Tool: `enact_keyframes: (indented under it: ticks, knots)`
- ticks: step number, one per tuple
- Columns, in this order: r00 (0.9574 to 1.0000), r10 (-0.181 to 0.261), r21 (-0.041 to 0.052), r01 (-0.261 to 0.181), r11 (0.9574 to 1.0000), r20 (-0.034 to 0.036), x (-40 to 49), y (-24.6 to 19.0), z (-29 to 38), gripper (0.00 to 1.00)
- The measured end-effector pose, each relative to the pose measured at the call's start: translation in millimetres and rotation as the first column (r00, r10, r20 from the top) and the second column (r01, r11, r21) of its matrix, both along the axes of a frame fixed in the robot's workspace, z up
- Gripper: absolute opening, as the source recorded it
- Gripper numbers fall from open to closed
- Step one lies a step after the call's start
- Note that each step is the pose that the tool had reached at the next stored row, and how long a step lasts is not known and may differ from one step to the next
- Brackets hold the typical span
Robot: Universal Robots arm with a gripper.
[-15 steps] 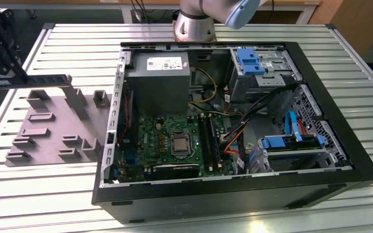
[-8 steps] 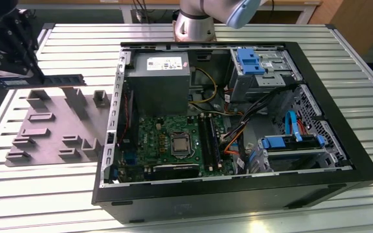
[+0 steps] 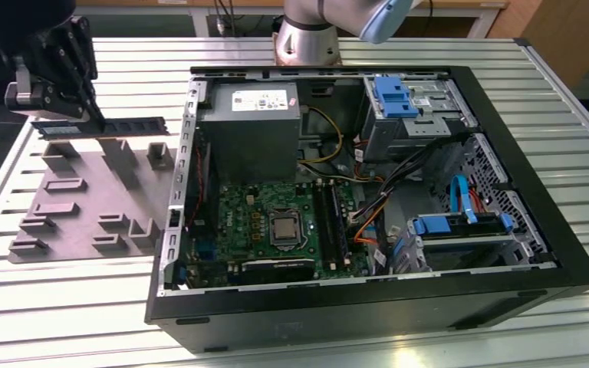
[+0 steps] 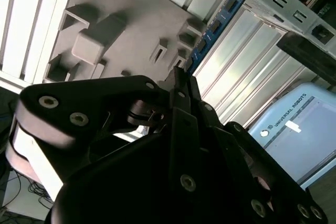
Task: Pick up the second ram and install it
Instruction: 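Pick up the second ram and move it above second insertion slot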
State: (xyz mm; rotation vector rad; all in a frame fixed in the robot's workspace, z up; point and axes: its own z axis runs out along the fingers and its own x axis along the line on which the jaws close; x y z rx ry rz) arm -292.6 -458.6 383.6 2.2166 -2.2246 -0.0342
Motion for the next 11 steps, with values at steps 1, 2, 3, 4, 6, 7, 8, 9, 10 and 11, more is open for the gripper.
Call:
enact_keyframes:
  ticks: [1, 2, 3, 4, 6, 7, 8, 9, 10, 11]
  knots:
    - [1.0000, -0.003, -0.0001, 0.003, 1.0000, -0.0001, 0.6, 0.0, 0.0, 0.14]
    - [1.0000, -0.006, 0.0000, 0.006, 1.0000, 0.0000, 1.1, -0.1, -0.2, 0.14]
    - [1.0000, -0.009, 0.0000, 0.009, 1.0000, 0.0001, 1.5, -0.1, -0.3, 0.14]
    - [0.9999, -0.013, 0.0000, 0.013, 0.9999, 0.0000, 1.8, -0.1, -0.3, 0.14]
    - [0.9998, -0.018, -0.0002, 0.018, 0.9998, -0.0002, 3.6, -0.1, -0.3, 0.14]
    - [0.9998, -0.019, -0.0001, 0.019, 0.9998, -0.0001, 5.2, -0.2, -0.4, 0.14]
    - [0.9998, -0.020, -0.0001, 0.020, 0.9998, -0.0001, 7.5, -0.1, -0.5, 0.14]
    - [0.9998, -0.020, -0.0001, 0.020, 0.9998, -0.0001, 10.2, -0.2, -0.5, 0.14]
    - [0.9998, -0.020, -0.0002, 0.020, 0.9998, -0.0002, 13.4, -0.1, -0.5, 0.14]
    - [0.9998, -0.020, -0.0001, 0.020, 0.9998, -0.0001, 16.8, -0.1, -0.6, 0.14]
